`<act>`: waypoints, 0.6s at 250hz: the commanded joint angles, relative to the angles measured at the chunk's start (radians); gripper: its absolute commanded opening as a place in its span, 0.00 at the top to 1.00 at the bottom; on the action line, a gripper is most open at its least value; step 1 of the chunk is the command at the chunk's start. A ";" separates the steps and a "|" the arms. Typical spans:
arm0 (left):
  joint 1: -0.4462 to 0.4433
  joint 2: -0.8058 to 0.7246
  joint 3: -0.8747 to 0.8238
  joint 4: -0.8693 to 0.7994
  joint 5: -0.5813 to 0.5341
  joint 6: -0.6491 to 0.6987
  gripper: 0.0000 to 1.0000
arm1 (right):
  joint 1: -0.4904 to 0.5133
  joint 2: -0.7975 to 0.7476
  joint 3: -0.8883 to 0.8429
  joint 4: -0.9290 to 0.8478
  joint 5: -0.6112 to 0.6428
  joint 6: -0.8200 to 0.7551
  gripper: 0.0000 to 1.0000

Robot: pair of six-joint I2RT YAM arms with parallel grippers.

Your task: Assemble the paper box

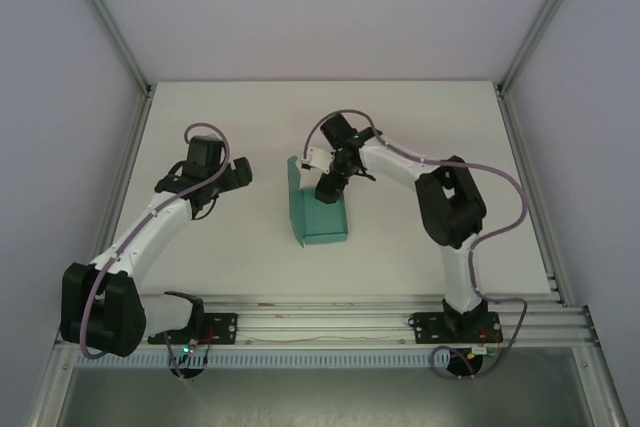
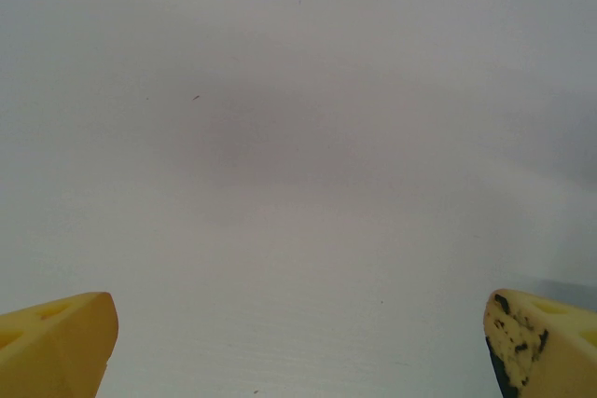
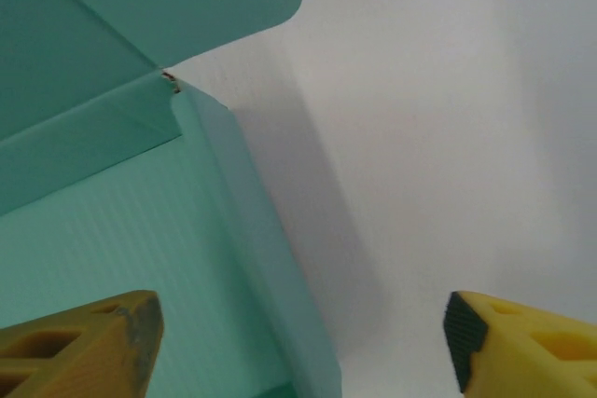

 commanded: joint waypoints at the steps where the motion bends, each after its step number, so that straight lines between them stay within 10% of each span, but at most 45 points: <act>1: 0.007 -0.031 -0.030 0.015 -0.003 -0.010 0.00 | 0.020 0.033 0.025 0.040 0.024 0.047 0.30; 43: 0.007 -0.058 -0.062 0.027 0.010 -0.015 0.00 | 0.025 0.029 -0.044 0.229 0.072 0.211 0.58; 150: 0.007 -0.092 -0.085 0.056 0.036 -0.027 0.00 | 0.029 -0.175 -0.362 0.490 0.390 0.641 0.70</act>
